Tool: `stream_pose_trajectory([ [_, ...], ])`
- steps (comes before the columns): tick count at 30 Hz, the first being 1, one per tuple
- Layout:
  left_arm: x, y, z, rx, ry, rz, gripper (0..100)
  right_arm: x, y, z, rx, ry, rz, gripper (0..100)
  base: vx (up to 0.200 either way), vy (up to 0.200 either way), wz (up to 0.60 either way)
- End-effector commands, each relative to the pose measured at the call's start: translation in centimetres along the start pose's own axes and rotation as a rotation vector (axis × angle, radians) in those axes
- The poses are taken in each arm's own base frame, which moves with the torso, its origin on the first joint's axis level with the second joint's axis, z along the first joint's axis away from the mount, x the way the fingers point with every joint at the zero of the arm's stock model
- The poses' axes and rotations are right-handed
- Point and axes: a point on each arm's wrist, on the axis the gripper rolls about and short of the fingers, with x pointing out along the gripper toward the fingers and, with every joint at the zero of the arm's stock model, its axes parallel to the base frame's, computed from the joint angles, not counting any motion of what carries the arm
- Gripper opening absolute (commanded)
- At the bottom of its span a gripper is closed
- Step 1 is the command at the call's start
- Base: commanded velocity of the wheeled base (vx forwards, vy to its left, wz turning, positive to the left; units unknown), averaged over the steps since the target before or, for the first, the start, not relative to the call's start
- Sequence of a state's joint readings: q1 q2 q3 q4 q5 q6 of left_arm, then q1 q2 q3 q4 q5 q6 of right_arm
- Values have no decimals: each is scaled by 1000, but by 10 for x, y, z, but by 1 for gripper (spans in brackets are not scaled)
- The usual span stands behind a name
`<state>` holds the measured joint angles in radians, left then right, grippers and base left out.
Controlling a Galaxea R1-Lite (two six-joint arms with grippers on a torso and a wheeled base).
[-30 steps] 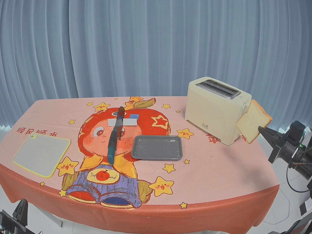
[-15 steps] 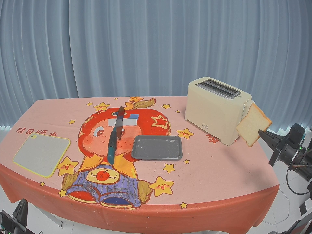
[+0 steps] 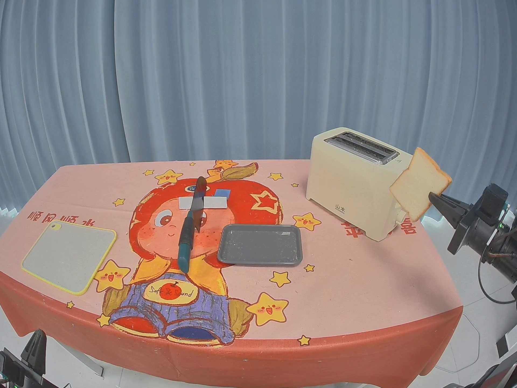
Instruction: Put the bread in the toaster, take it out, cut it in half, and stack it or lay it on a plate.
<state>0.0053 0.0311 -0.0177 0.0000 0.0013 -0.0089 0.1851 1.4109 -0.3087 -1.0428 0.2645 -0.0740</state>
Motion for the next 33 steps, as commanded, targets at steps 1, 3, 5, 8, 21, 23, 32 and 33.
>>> stream_pose_trajectory([
  [1,1,0,-5,0,17,1,0,10,-11,8,-14,-6,-34,0,0,0,0],
  [3,1,0,-5,0,19,1,0,14,-14,10,-22,-10,-42,0,0,0,0],
  [5,1,0,-5,0,19,1,0,21,-17,13,-28,-13,-44,0,0,0,0],
  [8,1,0,-5,0,17,1,0,28,-21,16,-36,-9,-49,0,0,0,0],
  [21,1,0,-5,0,17,1,0,46,-42,22,-111,-18,-63,0,0,0,0],
  [23,1,0,-5,0,19,1,0,48,-42,23,-115,-21,-62,0,0,0,0],
  [32,1,0,-5,0,19,1,0,59,-47,40,-103,38,-41,0,0,0,0],
  [33,1,0,-5,0,19,1,0,61,-48,42,-103,37,-35,0,0,0,0],
])
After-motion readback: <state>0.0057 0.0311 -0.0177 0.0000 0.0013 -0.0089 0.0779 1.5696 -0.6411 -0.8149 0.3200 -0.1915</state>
